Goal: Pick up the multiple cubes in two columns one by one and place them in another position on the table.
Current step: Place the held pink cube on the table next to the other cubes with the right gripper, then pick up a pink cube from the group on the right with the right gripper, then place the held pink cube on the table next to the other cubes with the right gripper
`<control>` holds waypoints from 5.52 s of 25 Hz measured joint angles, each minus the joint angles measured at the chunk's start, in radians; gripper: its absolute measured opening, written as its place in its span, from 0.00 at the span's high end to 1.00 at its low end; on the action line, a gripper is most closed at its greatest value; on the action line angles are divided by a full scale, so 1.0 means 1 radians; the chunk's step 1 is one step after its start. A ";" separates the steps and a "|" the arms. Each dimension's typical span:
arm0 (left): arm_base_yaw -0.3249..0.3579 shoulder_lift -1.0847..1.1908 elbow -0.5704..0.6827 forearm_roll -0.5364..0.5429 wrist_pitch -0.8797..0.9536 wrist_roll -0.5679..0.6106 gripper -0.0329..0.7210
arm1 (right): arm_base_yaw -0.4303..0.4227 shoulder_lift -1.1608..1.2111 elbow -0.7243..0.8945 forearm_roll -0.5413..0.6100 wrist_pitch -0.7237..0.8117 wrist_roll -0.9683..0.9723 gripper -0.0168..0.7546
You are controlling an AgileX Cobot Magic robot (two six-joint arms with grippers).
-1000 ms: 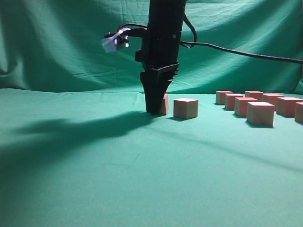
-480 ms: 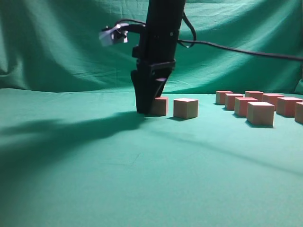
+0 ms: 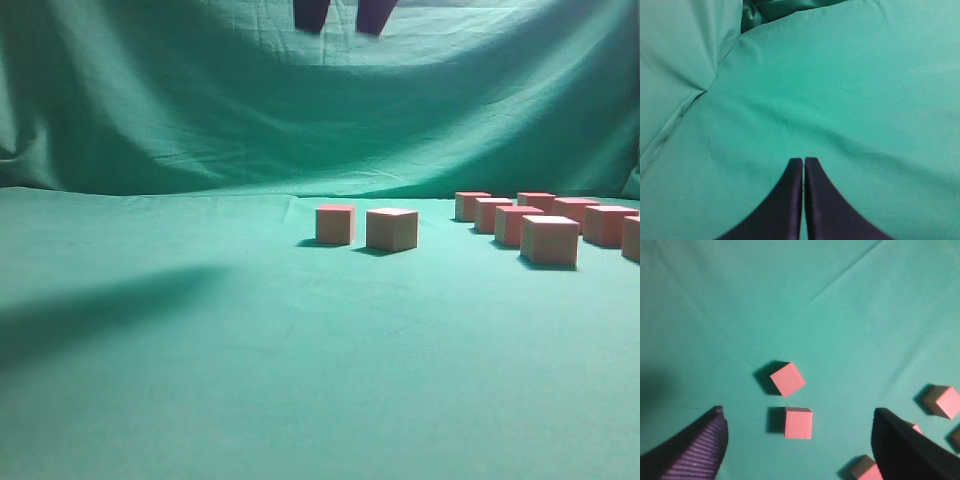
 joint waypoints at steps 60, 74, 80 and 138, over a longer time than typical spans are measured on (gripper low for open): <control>0.000 0.000 0.000 0.000 0.000 0.000 0.96 | -0.159 -0.160 0.634 -0.114 -0.352 0.543 0.65; 0.000 0.000 0.000 0.000 0.000 0.000 0.96 | 0.123 0.062 0.182 -0.058 -0.233 0.589 0.65; 0.000 0.000 0.000 0.000 0.000 0.000 0.96 | 0.125 0.222 0.036 -0.047 -0.165 0.591 0.65; 0.000 0.000 0.000 0.000 0.000 0.000 0.96 | 0.050 0.037 -0.248 -0.102 0.019 0.417 0.45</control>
